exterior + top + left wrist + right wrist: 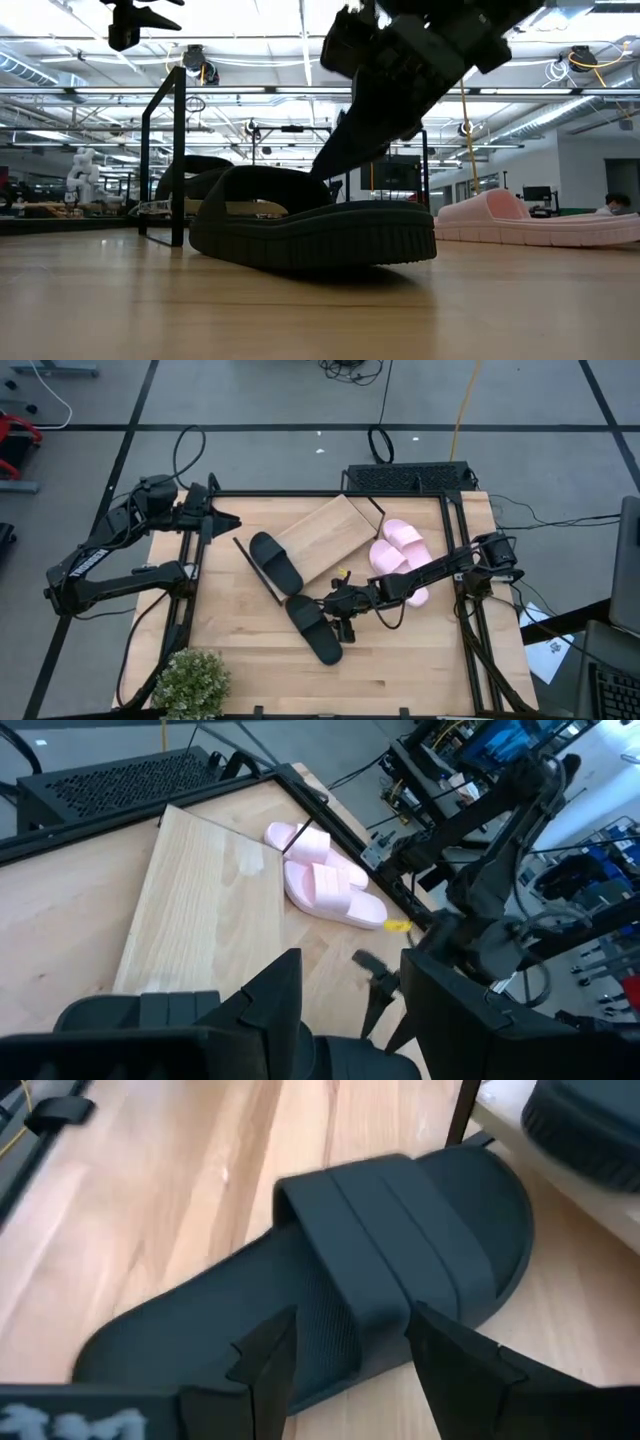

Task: Pick and place slides into the shelf
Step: Put the black slide on the shelf

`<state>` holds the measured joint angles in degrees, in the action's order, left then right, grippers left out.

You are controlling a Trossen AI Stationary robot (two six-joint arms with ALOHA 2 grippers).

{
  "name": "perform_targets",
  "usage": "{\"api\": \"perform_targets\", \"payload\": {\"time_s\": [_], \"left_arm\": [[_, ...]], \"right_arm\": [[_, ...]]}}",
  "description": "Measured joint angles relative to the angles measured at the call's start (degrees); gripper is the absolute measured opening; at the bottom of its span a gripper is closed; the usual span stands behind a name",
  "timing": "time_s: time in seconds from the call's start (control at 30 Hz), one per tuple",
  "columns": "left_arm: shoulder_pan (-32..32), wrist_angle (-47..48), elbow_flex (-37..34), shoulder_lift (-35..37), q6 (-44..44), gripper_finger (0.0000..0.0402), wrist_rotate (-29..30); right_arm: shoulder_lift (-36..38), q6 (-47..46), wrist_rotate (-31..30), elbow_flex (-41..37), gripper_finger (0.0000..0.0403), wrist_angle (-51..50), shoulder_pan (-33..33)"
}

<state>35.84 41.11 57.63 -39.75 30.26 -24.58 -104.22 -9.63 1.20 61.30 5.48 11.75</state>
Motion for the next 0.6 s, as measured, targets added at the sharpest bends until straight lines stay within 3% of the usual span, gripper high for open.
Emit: {"api": "perform_targets", "payload": {"time_s": [0.4, 0.6], "left_arm": [[0.02, -2.41, 0.0, 0.01, 0.02, 0.0165, 0.05], [0.02, -2.39, 0.0, 0.0, -0.02, 0.0165, 0.07]], "right_arm": [[-1.8, 0.15, -2.53, -0.07, 0.0182, 0.36, -0.5], [-3.41, -2.04, -2.68, -0.07, 0.0155, 1.54, -0.52]]}}
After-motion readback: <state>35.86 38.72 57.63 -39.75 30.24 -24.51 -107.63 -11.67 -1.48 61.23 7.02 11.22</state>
